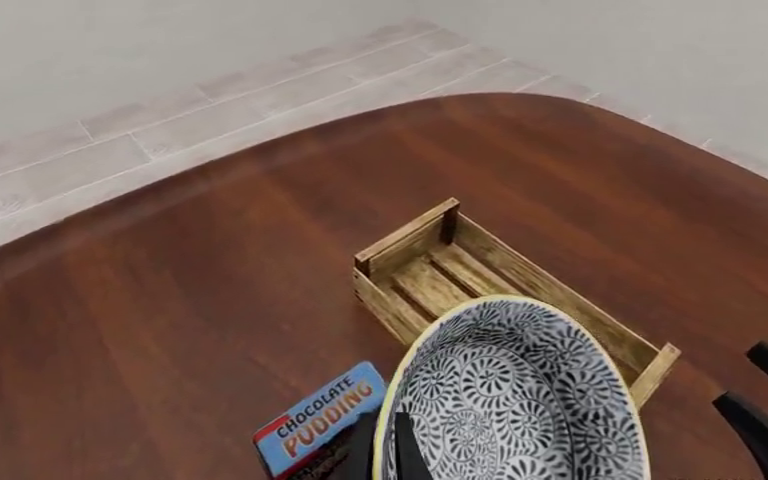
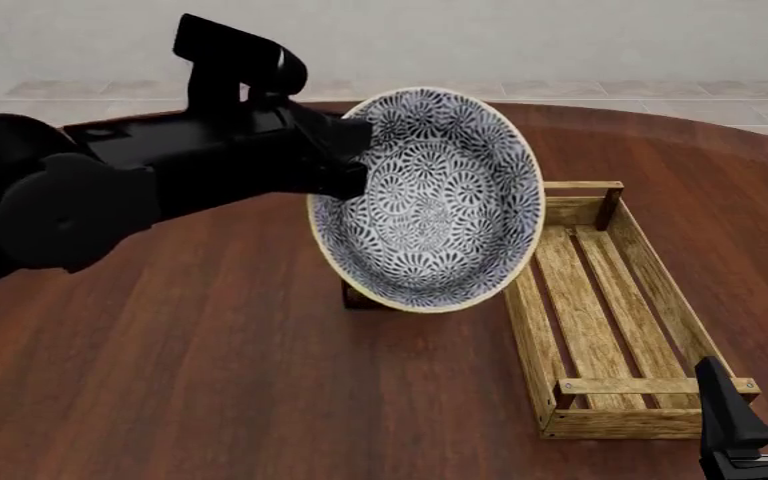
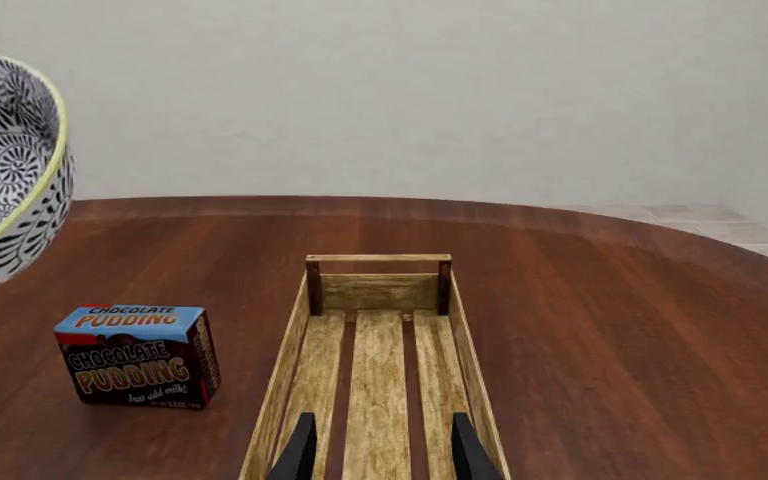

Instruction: Pick up the bowl on the left and put it in the tray.

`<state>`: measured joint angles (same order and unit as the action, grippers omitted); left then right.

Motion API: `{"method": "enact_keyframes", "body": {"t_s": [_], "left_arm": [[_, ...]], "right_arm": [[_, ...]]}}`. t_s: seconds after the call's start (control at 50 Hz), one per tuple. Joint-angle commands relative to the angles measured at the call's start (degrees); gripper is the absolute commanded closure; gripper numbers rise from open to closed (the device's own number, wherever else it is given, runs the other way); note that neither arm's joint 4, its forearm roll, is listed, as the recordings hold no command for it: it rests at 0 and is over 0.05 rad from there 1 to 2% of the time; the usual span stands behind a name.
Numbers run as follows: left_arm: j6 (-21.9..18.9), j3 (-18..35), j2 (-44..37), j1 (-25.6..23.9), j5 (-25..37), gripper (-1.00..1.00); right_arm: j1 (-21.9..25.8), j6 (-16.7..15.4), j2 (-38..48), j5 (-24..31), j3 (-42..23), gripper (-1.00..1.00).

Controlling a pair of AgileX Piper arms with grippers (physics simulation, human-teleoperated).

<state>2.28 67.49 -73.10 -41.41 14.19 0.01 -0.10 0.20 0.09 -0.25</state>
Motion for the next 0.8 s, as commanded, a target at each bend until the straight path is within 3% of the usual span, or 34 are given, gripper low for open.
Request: {"method": "enact_keyframes", "body": {"t_s": [0.02, 0.22, 0.48, 0.54, 0.8], "left_arm": [[-0.9, 2.2, -0.9, -1.8, 0.4, 1.00], [2.0, 3.6, -2.0, -4.2, 0.6, 1.00], [2.7, 5.5, -5.2, -7.0, 1.8, 1.00], [4.8, 6.0, -6.5, -8.0, 2.2, 1.00], [3.9, 6.0, -7.4, -9.9, 0.9, 1.00]], "right_arm": [[0.0, 0.0, 0.0, 0.0, 0.0, -1.00], [0.0, 0.0, 0.0, 0.0, 0.0, -1.00], [0.0, 0.0, 0.0, 0.0, 0.0, -1.00], [0.0, 0.0, 0.0, 0.0, 0.0, -1.00], [0.0, 0.0, 0.0, 0.0, 0.0, -1.00]]}}
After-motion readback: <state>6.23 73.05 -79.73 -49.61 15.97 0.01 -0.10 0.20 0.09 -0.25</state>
